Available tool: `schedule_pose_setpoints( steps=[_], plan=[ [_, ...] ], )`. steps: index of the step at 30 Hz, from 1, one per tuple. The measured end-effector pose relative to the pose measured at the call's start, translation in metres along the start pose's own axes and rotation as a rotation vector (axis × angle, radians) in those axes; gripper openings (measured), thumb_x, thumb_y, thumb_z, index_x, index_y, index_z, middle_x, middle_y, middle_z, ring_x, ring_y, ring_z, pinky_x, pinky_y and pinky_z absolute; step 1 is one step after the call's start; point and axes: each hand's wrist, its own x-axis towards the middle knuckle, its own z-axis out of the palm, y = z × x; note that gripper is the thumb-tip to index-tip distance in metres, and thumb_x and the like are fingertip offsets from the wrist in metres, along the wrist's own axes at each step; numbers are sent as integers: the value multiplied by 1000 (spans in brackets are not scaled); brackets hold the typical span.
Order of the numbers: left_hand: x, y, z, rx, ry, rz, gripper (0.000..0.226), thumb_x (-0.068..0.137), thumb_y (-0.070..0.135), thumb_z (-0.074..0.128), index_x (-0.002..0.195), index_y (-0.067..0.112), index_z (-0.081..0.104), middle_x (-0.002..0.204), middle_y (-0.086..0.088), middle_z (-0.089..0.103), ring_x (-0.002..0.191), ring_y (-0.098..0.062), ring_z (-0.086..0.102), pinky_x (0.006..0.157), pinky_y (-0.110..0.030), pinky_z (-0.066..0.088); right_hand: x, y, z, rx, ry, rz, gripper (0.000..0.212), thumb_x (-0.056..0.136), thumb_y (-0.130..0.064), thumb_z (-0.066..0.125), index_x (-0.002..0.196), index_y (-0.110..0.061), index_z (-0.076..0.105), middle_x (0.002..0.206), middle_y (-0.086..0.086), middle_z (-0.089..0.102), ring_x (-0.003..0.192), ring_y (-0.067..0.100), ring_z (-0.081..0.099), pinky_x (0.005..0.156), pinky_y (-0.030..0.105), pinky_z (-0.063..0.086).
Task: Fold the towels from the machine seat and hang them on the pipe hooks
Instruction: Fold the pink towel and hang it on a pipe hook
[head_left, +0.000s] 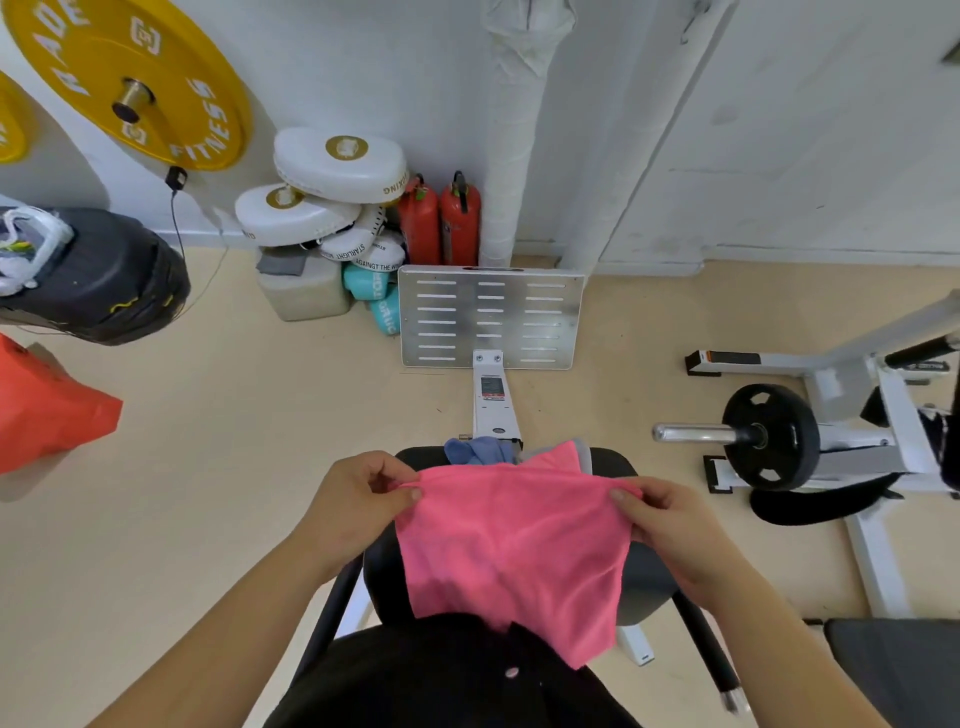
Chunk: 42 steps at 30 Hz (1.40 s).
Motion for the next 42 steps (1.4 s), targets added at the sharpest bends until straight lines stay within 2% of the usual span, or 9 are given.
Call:
schedule_pose_setpoints(
  steps=[6,11,16,21,26,29,33,38,42],
  plan=[
    [-34,-3,-1,241,123,127,22,80,4,77,74,24,72,76,8,74,70,-1,65,68,-13,47,-39,-5,-8,83,30,-90,5,85,-16,78,87,-13,82,94,15,78,94,32,71,85,43,59],
    [-85,11,-4,199,162,151,19,83,0,74,75,16,74,77,1,76,72,-11,70,66,-15,54,-70,-7,-33,100,-77,-196,66,42,-61,95,84,-13,80,91,16,77,84,23,71,80,41,59],
    [-132,39,-9,288,216,258,21,82,-2,74,76,18,74,73,10,75,71,-9,69,61,-8,49,-106,-19,-57,164,-141,-301,46,54,-48,94,83,-15,79,85,9,76,82,21,69,76,37,58],
    [-144,86,-21,331,369,449,32,84,0,72,96,30,71,87,11,73,84,-11,68,74,-5,45,-131,-80,-61,130,9,-534,22,75,-28,81,88,-12,75,82,6,74,85,24,67,86,42,59],
    [-167,111,-32,308,492,634,28,91,5,68,112,23,75,98,11,71,89,2,65,80,-11,45,-157,-111,-65,65,146,-756,9,84,-17,81,81,-18,72,63,-11,72,61,0,64,57,12,51],
    [-173,93,-29,363,475,664,22,90,7,71,105,22,76,100,9,71,90,-4,66,83,-20,50,-160,-91,-65,-2,133,-729,7,84,-13,81,85,-14,74,68,-3,73,60,10,63,52,15,50],
    [-165,40,-15,395,401,571,19,88,11,74,95,28,75,93,14,70,87,8,62,73,-7,46,-145,-38,-62,-123,47,-572,8,84,-2,79,88,-5,74,76,3,76,72,14,69,66,19,57],
    [-167,-42,17,465,185,331,18,90,12,71,89,30,75,94,16,74,91,-4,66,91,-31,54,-122,35,-55,-418,-92,-336,7,86,-10,79,88,-15,74,85,1,78,86,18,74,86,43,60],
    [-178,-94,34,475,86,266,28,92,18,70,83,45,69,81,31,69,80,6,63,74,-16,48,-121,76,-45,-585,-166,-256,11,85,-22,81,85,-15,72,79,5,77,83,30,72,77,40,59]
  ],
)
